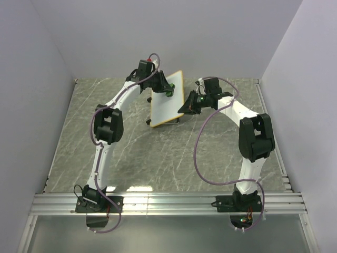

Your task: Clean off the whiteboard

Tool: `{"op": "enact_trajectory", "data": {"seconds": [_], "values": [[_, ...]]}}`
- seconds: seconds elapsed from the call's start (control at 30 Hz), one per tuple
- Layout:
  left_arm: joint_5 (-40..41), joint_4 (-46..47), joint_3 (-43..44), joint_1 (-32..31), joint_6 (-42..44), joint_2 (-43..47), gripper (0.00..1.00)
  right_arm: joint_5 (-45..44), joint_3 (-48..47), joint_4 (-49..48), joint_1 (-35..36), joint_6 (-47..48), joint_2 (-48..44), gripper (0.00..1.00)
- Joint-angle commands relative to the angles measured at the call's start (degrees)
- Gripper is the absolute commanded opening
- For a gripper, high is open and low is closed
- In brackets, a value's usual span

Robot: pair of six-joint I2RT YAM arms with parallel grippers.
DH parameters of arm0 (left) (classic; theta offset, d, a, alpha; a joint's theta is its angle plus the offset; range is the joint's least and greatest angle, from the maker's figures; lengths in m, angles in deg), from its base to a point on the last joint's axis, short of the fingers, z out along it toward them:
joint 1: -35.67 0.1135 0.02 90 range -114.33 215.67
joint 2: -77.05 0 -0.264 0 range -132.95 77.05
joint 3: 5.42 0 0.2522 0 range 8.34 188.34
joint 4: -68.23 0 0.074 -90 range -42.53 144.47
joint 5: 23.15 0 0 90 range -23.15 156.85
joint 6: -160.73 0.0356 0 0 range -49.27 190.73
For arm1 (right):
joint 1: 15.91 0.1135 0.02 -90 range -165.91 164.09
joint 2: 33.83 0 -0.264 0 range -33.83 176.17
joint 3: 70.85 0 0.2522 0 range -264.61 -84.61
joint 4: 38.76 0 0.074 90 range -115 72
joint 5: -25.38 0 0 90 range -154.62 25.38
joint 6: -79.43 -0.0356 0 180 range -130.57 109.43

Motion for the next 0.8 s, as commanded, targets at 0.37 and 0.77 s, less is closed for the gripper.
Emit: {"op": "enact_trajectory", "data": {"seconds": [0.37, 0.77], "values": [[1.9, -7.5, 4.0, 4.3, 5.2, -9.8, 0.00, 6.5, -2.3, 14.0, 4.1, 14.1, -2.7, 0.00], [-8.9, -3.0, 1.5, 2.1, 5.3, -2.6, 0.00, 5.8, -2.7, 19.6, 8.3, 16.8, -2.8, 0.00]]}}
